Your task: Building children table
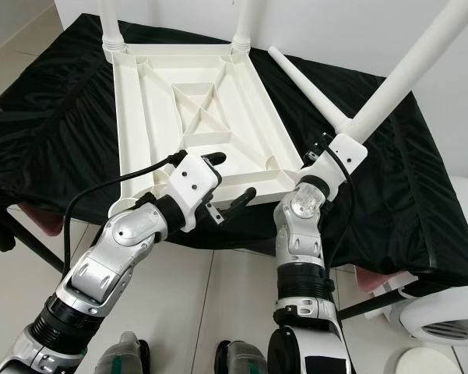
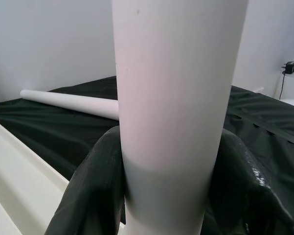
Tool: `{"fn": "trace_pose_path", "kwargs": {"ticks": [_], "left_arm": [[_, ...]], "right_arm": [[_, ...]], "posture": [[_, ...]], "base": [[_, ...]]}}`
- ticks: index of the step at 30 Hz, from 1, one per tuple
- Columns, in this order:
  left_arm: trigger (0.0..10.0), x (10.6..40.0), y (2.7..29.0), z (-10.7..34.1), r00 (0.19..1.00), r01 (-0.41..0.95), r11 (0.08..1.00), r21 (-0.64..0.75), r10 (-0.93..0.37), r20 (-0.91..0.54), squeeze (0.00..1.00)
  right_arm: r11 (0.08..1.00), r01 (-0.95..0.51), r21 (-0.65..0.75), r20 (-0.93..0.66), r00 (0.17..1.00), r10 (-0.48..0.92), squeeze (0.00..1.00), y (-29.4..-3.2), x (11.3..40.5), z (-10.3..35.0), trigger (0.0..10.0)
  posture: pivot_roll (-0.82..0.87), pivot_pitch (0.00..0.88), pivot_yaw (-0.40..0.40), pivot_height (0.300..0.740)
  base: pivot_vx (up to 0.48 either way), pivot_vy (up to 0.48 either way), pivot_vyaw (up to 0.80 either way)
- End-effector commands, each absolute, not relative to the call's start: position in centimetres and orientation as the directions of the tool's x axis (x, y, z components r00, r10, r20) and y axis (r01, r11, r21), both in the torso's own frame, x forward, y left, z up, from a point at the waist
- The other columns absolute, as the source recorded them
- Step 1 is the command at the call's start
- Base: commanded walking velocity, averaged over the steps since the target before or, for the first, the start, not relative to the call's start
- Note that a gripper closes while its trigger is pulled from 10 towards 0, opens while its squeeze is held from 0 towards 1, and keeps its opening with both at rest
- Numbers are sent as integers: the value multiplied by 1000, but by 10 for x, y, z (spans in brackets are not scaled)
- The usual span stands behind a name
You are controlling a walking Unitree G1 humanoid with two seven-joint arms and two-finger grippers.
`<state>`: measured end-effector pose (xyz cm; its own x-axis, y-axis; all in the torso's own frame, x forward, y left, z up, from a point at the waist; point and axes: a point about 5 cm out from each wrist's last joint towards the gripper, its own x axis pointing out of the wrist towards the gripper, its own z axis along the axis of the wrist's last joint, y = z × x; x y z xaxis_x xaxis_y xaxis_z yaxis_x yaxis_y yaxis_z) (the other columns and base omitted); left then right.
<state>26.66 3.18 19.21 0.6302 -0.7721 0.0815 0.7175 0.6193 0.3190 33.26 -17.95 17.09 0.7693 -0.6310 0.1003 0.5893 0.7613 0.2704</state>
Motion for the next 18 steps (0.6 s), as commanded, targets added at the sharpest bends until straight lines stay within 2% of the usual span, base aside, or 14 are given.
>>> {"fn": "trace_pose_path", "kwargs": {"ticks": [1, 18], "left_arm": [[10000, 263, 29, 192, 621, 723, 611, 323, -779, 83, 0], [10000, 262, 27, 192, 622, 724, 613, 318, -779, 85, 0]], "right_arm": [[723, 653, 225, -16, 745, -667, 0, -192, 328, 145, 10000], [767, 610, 197, 15, 781, -625, 0, -185, 334, 148, 10000]], "posture": [[63, 80, -96, 740], [65, 87, -102, 740]], "base": [[0, 0, 0], [0, 0, 0]]}}
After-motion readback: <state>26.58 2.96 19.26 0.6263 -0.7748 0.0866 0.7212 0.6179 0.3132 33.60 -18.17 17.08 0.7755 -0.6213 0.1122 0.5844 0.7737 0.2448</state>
